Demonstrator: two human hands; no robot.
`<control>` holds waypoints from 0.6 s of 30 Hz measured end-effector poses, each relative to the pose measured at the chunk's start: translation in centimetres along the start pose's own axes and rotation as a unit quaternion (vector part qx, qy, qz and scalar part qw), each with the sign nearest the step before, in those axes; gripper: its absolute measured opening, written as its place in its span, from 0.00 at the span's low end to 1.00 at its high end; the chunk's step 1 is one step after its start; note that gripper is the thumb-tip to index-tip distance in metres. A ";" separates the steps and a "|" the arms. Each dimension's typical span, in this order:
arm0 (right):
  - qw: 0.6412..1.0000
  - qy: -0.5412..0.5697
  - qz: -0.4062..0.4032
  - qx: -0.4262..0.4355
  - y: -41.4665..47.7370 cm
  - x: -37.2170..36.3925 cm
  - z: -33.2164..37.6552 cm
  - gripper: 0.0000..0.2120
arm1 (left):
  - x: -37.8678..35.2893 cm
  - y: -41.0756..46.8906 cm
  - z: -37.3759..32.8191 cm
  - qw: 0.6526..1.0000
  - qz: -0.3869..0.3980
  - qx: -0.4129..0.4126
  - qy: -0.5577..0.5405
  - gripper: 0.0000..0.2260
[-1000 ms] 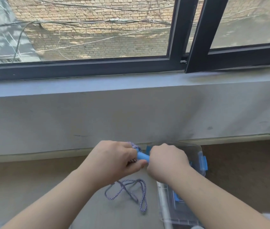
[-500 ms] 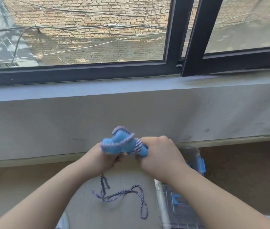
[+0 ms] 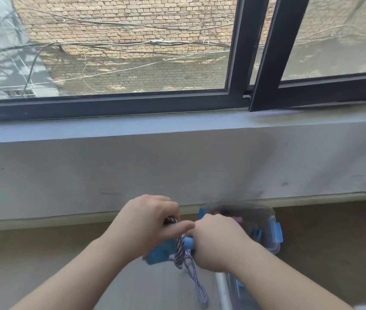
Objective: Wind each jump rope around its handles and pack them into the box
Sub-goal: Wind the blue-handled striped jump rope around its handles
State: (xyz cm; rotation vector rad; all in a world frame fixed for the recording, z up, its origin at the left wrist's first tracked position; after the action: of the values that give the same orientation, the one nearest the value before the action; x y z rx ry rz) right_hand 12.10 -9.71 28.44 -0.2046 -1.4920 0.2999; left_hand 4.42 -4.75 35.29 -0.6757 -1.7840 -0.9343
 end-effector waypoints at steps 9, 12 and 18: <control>0.968 0.183 -0.144 0.097 -0.9 3.9 1.0 0.07 | -5.5 -2.2 4.9 0.828 0.194 0.275 -0.449 0.19; 0.946 0.258 -0.195 0.010 -0.9 4.7 -1.2 0.09 | -5.4 -2.8 5.0 0.838 0.116 0.300 -0.441 0.12; 0.940 0.198 -0.188 -0.206 -1.2 3.2 -6.4 0.09 | -4.9 -1.9 0.5 0.972 0.093 0.140 -0.166 0.18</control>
State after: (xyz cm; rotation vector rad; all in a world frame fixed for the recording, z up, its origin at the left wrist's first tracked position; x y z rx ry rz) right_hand 18.70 -9.48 31.41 -0.2893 -1.1448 -0.3521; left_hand 4.52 -5.50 30.12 -0.8349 -2.0539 -0.4475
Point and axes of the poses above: each hand's wrist, its own y-axis towards the middle knuckle, its own x-axis out of the back of the hand, z = x × y, the point moved 10 cm from there along y, towards the middle knuckle, and after that the axes turned 2 degrees about z, right-handed, at the moved point
